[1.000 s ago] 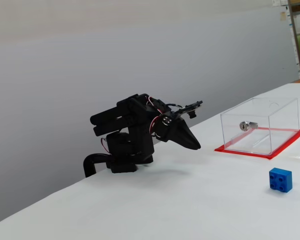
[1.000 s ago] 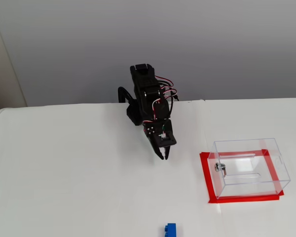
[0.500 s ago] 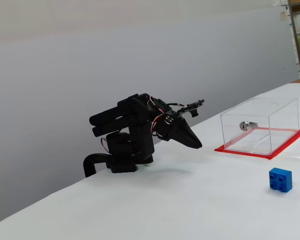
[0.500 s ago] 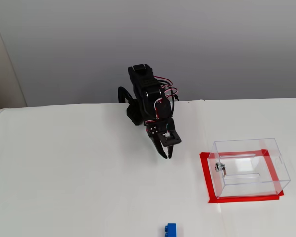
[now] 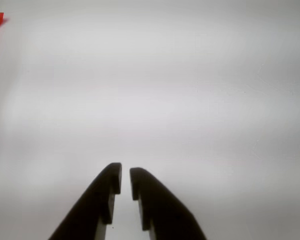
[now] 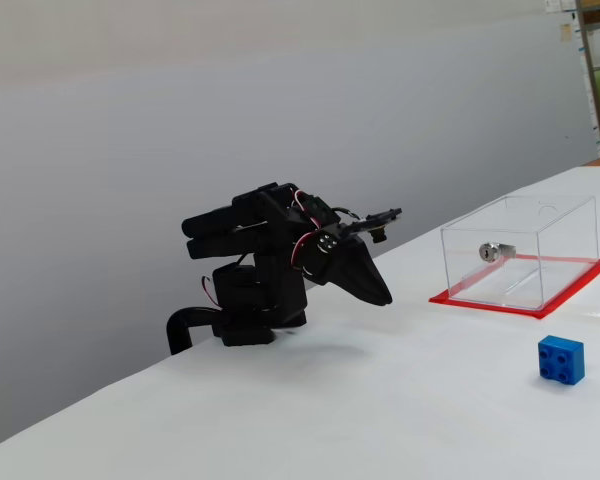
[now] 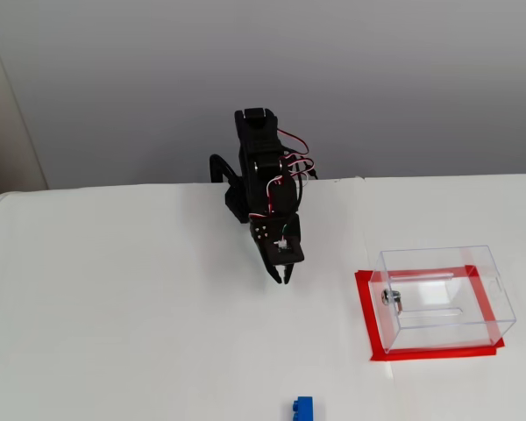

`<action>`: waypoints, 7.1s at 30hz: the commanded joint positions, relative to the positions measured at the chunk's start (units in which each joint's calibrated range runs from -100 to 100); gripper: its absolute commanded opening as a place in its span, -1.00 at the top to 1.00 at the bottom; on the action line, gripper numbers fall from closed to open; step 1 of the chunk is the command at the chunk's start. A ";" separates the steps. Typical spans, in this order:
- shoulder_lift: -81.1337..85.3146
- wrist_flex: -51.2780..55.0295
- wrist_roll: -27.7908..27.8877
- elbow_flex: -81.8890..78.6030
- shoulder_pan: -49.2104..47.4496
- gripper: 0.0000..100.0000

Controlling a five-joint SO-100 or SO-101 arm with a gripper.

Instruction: Pick the blue lego brick and place it into the transparent box

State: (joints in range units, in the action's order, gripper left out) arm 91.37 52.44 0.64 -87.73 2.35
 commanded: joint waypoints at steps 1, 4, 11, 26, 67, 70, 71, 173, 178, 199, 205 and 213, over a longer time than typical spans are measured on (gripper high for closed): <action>-6.39 0.13 -0.22 9.34 0.94 0.97; -13.10 0.13 -0.22 15.58 0.94 0.97; -25.82 0.13 -0.22 28.06 3.45 0.97; -45.51 -0.66 -0.22 46.41 18.54 0.97; -85.65 -0.66 -0.22 82.31 -8.45 0.97; -88.70 -0.66 -0.22 86.83 -7.71 0.97; -89.63 -0.22 -0.22 88.18 -7.56 0.97; -133.25 -0.05 -8.05 125.71 -4.01 0.58; -133.25 -0.05 -8.05 125.71 -4.01 0.80; -128.75 0.13 -7.42 124.80 -4.53 0.97; -123.58 1.95 -7.42 124.35 -4.46 0.97; -117.38 6.13 -7.42 124.35 -4.46 0.97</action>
State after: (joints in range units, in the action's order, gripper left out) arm -33.02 57.58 -6.94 34.33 -2.03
